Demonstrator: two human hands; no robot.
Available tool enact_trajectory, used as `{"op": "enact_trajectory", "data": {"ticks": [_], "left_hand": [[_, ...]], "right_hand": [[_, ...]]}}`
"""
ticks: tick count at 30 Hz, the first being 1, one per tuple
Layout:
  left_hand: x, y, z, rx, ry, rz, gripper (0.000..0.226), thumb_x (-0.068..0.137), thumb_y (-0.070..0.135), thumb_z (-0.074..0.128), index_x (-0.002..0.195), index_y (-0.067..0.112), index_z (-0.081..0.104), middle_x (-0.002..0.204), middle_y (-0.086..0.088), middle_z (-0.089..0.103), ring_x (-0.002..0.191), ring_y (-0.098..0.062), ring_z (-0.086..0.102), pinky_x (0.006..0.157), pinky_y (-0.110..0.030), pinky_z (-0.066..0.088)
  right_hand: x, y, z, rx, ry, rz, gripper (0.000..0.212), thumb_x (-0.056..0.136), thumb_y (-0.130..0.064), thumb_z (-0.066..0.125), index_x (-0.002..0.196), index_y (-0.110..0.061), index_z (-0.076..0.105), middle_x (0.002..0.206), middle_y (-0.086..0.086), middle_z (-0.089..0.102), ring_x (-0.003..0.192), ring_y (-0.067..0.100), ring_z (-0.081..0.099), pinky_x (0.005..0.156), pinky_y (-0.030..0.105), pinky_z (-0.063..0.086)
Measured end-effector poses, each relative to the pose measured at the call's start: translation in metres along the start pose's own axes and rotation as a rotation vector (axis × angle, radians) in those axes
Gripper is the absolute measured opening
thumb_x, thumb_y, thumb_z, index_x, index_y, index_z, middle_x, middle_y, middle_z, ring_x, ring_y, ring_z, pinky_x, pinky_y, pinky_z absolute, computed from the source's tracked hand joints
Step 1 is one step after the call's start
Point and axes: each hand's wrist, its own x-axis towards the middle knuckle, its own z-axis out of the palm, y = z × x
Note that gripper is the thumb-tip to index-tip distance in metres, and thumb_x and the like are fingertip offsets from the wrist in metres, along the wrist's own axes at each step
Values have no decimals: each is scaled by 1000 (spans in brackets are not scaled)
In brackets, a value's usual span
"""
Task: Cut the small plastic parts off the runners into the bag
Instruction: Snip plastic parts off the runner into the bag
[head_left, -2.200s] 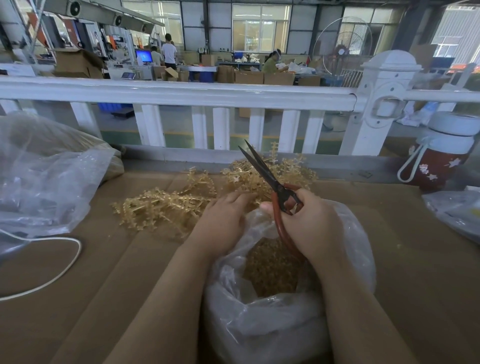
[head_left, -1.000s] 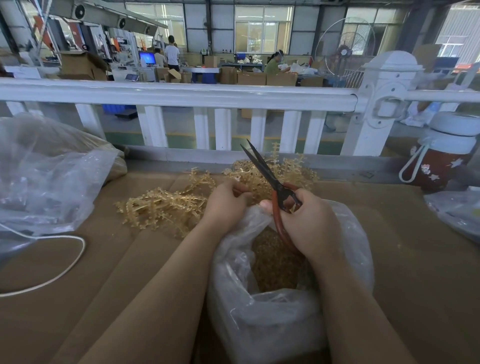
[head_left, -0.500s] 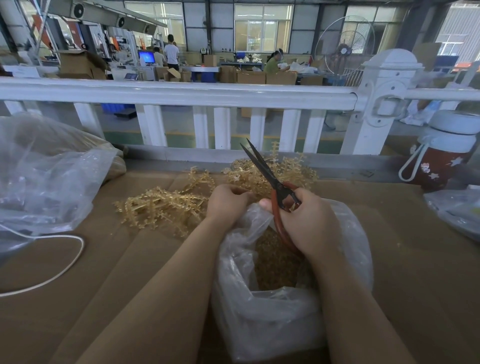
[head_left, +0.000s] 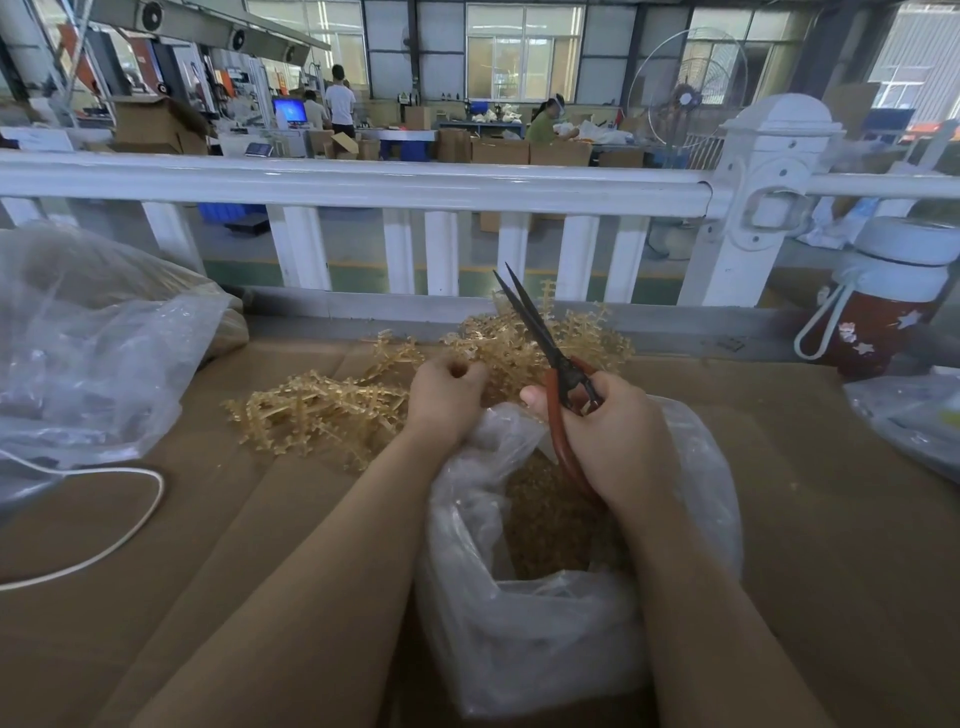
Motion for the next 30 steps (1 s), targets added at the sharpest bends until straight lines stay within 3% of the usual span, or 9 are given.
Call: {"op": "enact_trajectory", "data": {"ticks": [3, 6, 9, 11, 14, 17, 21, 26, 30], "left_hand": [[0, 6, -11, -362, -62, -105, 17, 101, 16, 56, 105, 1, 64, 76, -7, 73, 62, -15, 67, 65, -33, 60], [0, 11, -19, -392, -86, -194, 17, 101, 7, 51, 95, -2, 64, 64, -4, 64, 49, -11, 55, 47, -22, 48], [-3, 11, -21, -294, -82, -293, 27, 92, -6, 38, 75, 3, 57, 57, -4, 49, 47, -16, 42, 44, -26, 38], [-5, 11, -20, -239, -105, -282, 21, 89, -5, 43, 76, 5, 57, 59, -4, 46, 46, -15, 40, 44, -26, 36], [-10, 5, -21, -197, -124, -143, 8, 87, 6, 70, 94, 9, 70, 59, -1, 59, 45, -10, 47, 42, -22, 41], [-15, 8, -22, -397, -84, -47, 14, 85, 3, 74, 97, -3, 72, 60, -6, 61, 45, -11, 51, 44, -19, 46], [-22, 20, -23, -493, -110, 202, 10, 83, 0, 73, 90, 7, 74, 77, -5, 75, 71, -15, 71, 71, -24, 59], [-38, 23, -29, -269, -201, 564, 17, 78, -3, 78, 90, 10, 77, 89, 0, 78, 84, -12, 73, 77, -26, 56], [-46, 20, -39, -71, -310, 756, 20, 78, -3, 79, 94, 9, 79, 92, -1, 78, 86, -16, 74, 83, -38, 59]], "right_hand": [[-1, -2, -1, 20, -3, 7, 49, 68, -80, 67, 80, -33, 61, 74, -17, 65, 71, -1, 60, 59, 21, 41], [-1, -3, -2, 11, -11, 20, 50, 68, -80, 67, 84, -33, 63, 76, -19, 66, 74, -2, 60, 60, 19, 40], [-2, -5, -2, -3, -13, 24, 48, 68, -80, 67, 83, -35, 61, 75, -20, 64, 72, -4, 57, 58, 17, 36], [-2, -6, -3, -1, -17, 31, 45, 69, -80, 68, 79, -37, 58, 75, -21, 64, 72, -5, 57, 58, 17, 35], [-3, -7, -3, 22, -15, 34, 50, 68, -81, 66, 80, -33, 61, 74, -18, 66, 71, -3, 59, 58, 18, 38], [-3, -8, -3, 86, 4, 41, 52, 67, -81, 65, 77, -30, 64, 68, -15, 67, 68, 0, 61, 57, 19, 40], [-1, -13, -5, 322, -4, 81, 62, 59, -83, 61, 71, -23, 70, 62, -12, 69, 58, 2, 65, 50, 13, 43], [2, -11, -9, 799, -138, 183, 63, 63, -74, 78, 76, -13, 71, 57, 2, 63, 36, 8, 50, 33, 17, 35], [2, -4, -14, 820, -189, 147, 51, 80, -69, 70, 65, -20, 68, 58, 8, 60, 38, 15, 46, 38, 22, 36]]}}
